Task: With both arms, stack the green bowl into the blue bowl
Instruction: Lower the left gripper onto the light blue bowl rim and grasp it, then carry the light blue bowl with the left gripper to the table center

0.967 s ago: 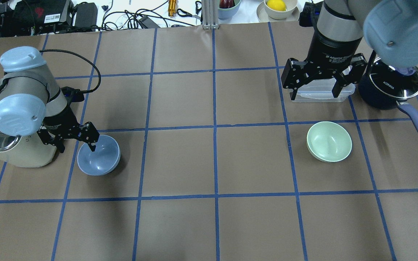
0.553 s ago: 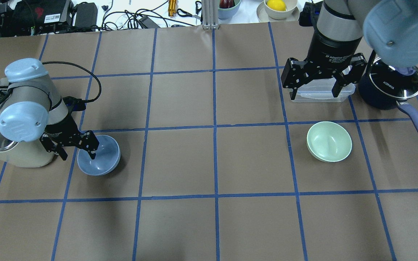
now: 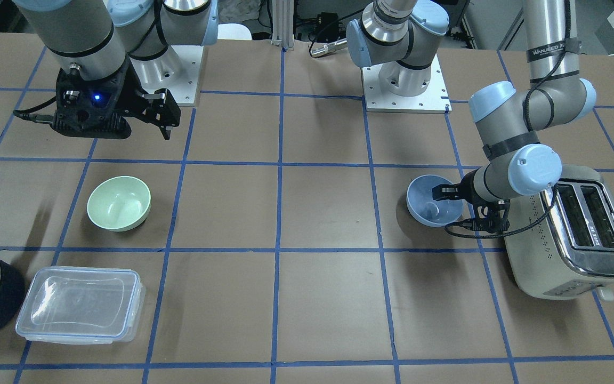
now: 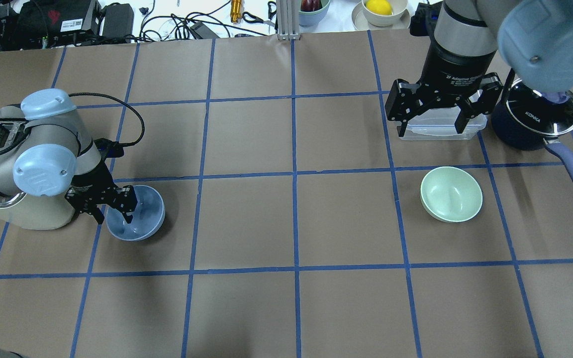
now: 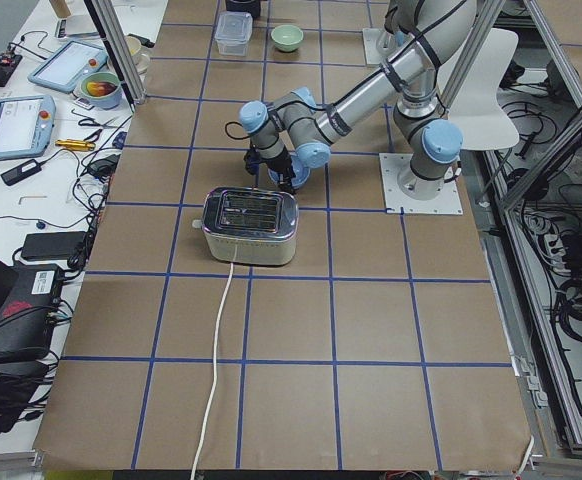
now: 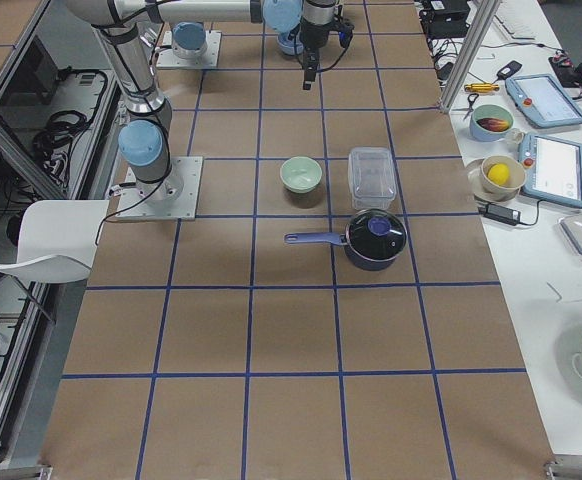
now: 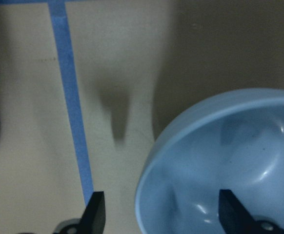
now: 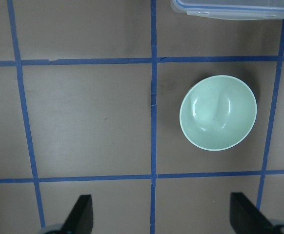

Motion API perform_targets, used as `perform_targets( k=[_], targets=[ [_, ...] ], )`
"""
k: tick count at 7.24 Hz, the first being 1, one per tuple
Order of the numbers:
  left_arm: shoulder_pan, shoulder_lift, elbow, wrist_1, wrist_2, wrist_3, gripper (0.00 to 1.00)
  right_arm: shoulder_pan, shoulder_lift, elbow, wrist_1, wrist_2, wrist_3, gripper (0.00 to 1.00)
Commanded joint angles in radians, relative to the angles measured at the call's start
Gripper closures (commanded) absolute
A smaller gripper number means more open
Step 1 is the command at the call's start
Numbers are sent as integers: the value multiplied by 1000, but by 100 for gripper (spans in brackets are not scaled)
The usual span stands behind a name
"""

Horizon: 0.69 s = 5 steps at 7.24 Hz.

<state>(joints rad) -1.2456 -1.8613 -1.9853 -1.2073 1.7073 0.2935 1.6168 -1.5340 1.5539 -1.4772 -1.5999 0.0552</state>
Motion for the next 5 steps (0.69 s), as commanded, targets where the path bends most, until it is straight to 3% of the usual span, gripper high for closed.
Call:
perform_targets(
  k=[1, 5],
  targets=[
    [0, -4, 14, 5, 20, 3, 100, 0, 0, 0, 0, 0, 0, 0],
    [-27, 2, 127, -18, 26, -22, 100, 0, 0, 0, 0, 0, 0, 0]
  ],
)
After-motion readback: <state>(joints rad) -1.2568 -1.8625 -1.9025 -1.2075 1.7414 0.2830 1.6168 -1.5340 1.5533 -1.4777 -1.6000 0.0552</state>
